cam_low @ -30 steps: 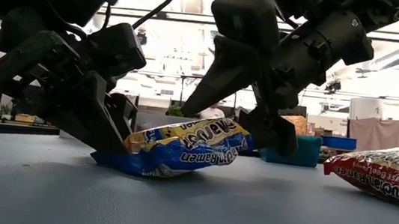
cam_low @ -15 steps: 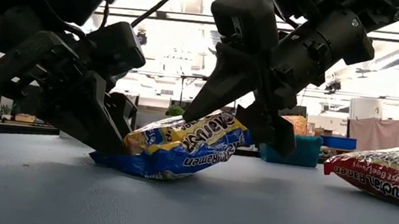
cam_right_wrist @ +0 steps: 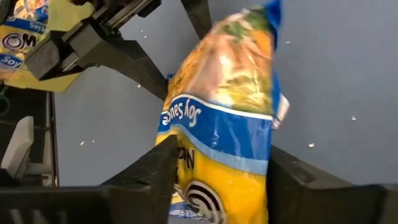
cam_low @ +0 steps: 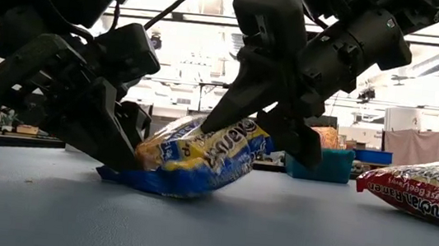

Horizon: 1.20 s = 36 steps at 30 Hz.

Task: Sort Maruchan noodles
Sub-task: Put the blue noodle pack into the yellow bin

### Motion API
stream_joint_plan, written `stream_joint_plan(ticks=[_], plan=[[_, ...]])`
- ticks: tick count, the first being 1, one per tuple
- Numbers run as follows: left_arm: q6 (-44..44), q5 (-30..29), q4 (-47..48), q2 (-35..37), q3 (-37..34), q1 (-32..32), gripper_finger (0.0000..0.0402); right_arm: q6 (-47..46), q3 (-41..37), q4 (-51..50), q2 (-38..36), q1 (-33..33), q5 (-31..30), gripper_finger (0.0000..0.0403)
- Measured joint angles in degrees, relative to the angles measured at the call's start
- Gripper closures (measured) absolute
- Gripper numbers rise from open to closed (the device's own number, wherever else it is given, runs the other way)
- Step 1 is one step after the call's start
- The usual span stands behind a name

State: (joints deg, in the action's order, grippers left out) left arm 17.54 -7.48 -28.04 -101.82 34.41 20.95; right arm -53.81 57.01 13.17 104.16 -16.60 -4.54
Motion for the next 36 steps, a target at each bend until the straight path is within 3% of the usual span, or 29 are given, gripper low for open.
stream_joint_plan(ticks=[5, 14, 24, 29, 32, 36], plan=[[-1.4, 0.0, 0.5, 0.4, 0.0, 0.0, 0.0210, 2.6, 0.0, 0.1, 0.0, 0.0, 0.1, 0.0271], [-6.8, -1.0, 9.3, 11.2, -0.7, 0.0, 0.0210, 17.0, 0.0, 0.0, -0.3, -0.8, -2.8, 0.0270], [-6.7, -1.1, -2.8, 23.6, -7.7, -0.1, 0.0202, 34.4, 0.0, -0.8, -0.5, -5.0, -18.0, 0.0272], [-3.7, -4.7, -9.7, 22.8, -10.8, -0.1, 0.0163, 35.7, 0.0, -0.6, -0.5, -5.5, -19.6, 0.0272], [-2.4, -9.0, -14.5, 19.2, -12.0, -0.2, 0.0133, 35.9, 0.0, -0.6, -0.5, -5.5, -19.6, 0.0273], [-2.0, -9.3, -21.9, 12.4, -11.7, -0.2, 0.0106, 35.9, 0.0, -0.4, -0.5, -5.6, -19.6, 0.0273]])
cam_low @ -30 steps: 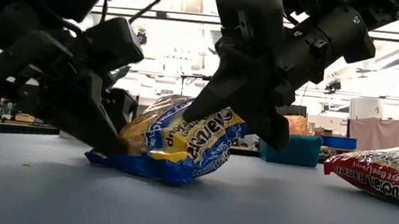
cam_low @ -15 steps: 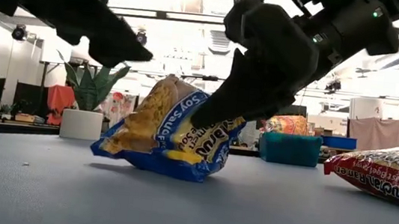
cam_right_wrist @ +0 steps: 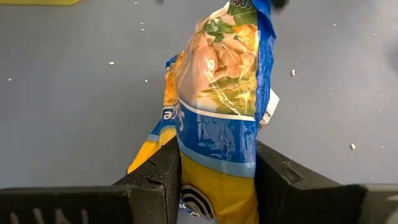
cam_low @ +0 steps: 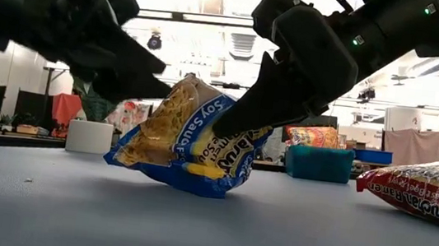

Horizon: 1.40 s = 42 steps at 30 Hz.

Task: Sort Maruchan noodles
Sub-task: Put the blue noodle pack into the yellow bin

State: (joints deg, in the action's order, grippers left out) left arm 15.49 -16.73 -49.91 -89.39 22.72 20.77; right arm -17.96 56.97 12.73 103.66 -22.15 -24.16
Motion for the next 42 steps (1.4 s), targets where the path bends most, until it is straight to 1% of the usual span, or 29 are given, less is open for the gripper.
stream_joint_plan(ticks=[4, 8, 13, 20, 24, 27, 30, 33, 35, 38, 42], plan=[[0.1, 0.2, -6.2, -7.0, 1.4, 0.0, 0.0101, 0.0, 0.0, 0.0, 0.0, 0.0, 0.0, 0.0273], [0.2, 1.5, -9.3, -12.4, 3.4, 0.0, 0.0102, 0.0, 0.0, 0.0, 0.0, -0.2, 0.0, 0.0273], [-0.1, 2.4, -9.7, -15.4, 5.6, 0.0, 0.0128, 0.0, 0.0, 0.0, 0.0, -0.4, 0.1, 0.0273], [0.0, 2.7, -9.4, -15.2, 5.4, 0.0, 0.0204, 0.0, 0.0, 0.0, 0.0, -0.8, 0.5, 0.0248], [0.1, 2.7, -9.2, -15.2, 5.4, 0.0, 0.0250, -1.1, 0.0, 0.2, 0.0, -0.9, 0.5, 0.0221], [0.1, 2.7, -9.2, -15.2, 5.4, 0.0, 0.0275, -1.5, 0.0, 0.2, -0.2, -0.9, 0.7, 0.0197], [0.1, 2.7, -9.2, -15.2, 5.6, 0.0, 0.0286, -1.3, 0.0, 0.0, -0.9, -0.9, 2.1, 0.0175], [0.2, 2.7, -9.1, -14.9, 5.6, 0.0, 0.0287, 0.2, 0.0, -1.1, -2.7, -0.9, 2.8, 0.0155], [0.3, 2.7, -9.1, -14.3, 5.6, 0.0, 0.0286, 1.4, 0.0, -2.8, -4.9, -0.9, 3.1, 0.0144], [0.2, 2.7, -9.0, -12.1, 5.6, 0.0, 0.0286, 2.5, 0.0, -8.3, -9.5, -0.9, 3.1, 0.0131], [-1.0, 2.8, -7.1, -7.0, 5.6, 0.1, 0.0286, 2.6, 0.0, -14.4, -16.1, -0.9, 3.2, 0.0122]])
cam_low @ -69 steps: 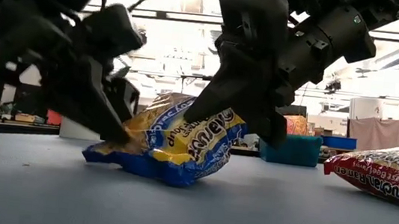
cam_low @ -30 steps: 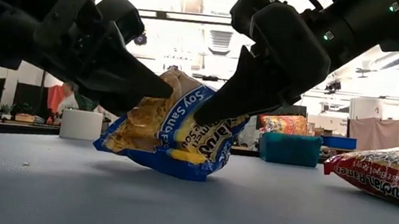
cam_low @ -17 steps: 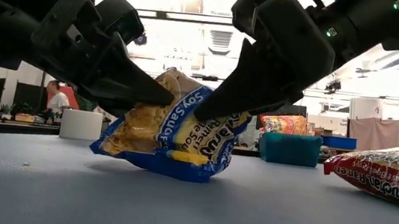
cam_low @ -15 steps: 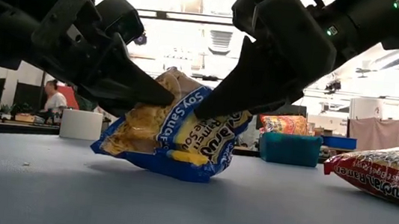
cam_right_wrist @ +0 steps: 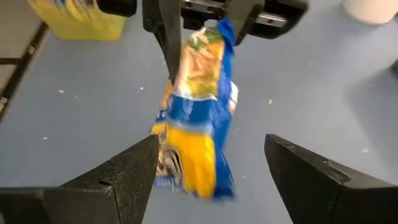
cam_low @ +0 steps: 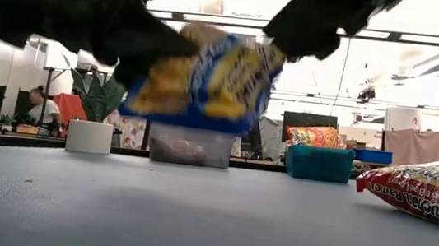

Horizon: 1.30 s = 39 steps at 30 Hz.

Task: Sort Maruchan noodles
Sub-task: Put the blue noodle pack into the yellow bin

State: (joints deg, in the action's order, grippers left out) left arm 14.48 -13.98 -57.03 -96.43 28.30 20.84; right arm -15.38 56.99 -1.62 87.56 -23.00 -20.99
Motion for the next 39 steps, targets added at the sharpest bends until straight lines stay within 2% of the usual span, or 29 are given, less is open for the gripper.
stream_joint_plan(ticks=[7, 12, 15, 20, 25, 30, 34, 39], plan=[[-0.7, 1.8, 6.8, 10.6, 0.2, 0.5, 0.0285, 6.8, -0.1, -3.3, -9.2, 0.0, -0.1, 0.0124], [-0.7, 5.0, 16.6, 16.3, 4.2, 2.3, 0.0285, 14.7, -0.2, -2.7, -12.3, 0.0, -2.2, 0.0137], [-0.9, 7.8, 27.9, 19.5, 8.4, 4.2, 0.0285, 17.5, -0.6, -2.2, -13.5, 0.0, -3.1, 0.0145], [0.7, 9.1, 57.6, 24.6, 19.6, 8.9, 0.0285, 19.2, -0.9, -1.4, -13.6, 0.0, -3.1, 0.0154], [8.4, 8.8, 89.6, 25.6, 35.3, 14.2, 0.0285, 19.0, -1.6, 0.5, -12.8, 0.0, -3.1, 0.0152], [19.3, 7.5, 114.2, 24.1, 47.1, 20.4, 0.0285, 18.4, -3.1, 3.9, -11.5, 0.0, -3.1, 0.0153], [28.5, 7.6, 123.9, 23.4, 50.4, 25.9, 0.0285, 18.4, -3.7, 5.2, -10.4, 0.0, -3.0, 0.0156], [35.1, 11.0, 124.9, 23.3, 49.0, 33.1, 0.0287, 18.4, -3.7, 5.3, -9.7, 0.0, -3.0, 0.0156]])
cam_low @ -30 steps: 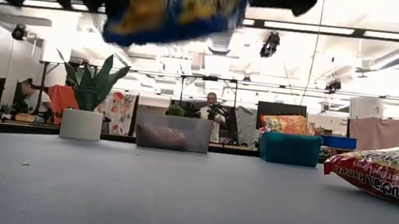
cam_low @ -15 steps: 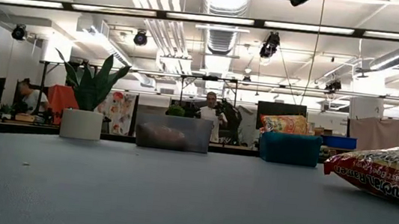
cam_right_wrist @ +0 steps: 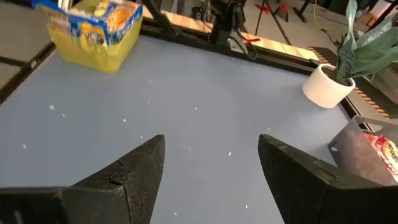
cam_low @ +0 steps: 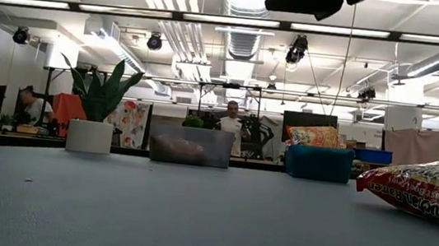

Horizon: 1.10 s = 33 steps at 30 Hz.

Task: Sort Maruchan noodles
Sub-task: Put the blue noodle pack into the yellow bin

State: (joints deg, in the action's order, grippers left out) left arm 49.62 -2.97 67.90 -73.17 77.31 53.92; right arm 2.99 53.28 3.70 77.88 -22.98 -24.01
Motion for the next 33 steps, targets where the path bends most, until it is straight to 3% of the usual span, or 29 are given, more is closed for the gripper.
stream_joint_plan(ticks=[7, 13, 18, 26, 33], plan=[[1.5, 4.7, -4.0, -2.2, -5.2, 7.7, 0.0311, -0.8, 0.0, 0.2, 0.1, 0.0, 0.0, 0.0156], [6.4, 9.0, -9.4, -3.1, -10.7, 8.7, 0.0315, -0.9, 0.0, 1.8, 0.1, 0.0, 0.0, 0.0156], [5.4, 11.0, -14.6, -3.2, -15.2, 8.7, 0.0316, -1.3, 0.0, 1.8, 0.1, 0.0, 0.1, 0.0156], [7.0, 11.0, -15.0, -3.2, -16.7, 8.5, 0.0315, -2.5, 0.0, 1.7, 0.2, 0.0, 0.1, 0.0156], [7.9, 5.5, -12.9, -3.3, -16.8, 8.5, 0.0293, -2.6, 0.0, 1.8, 0.2, 0.0, 0.1, 0.0156]])
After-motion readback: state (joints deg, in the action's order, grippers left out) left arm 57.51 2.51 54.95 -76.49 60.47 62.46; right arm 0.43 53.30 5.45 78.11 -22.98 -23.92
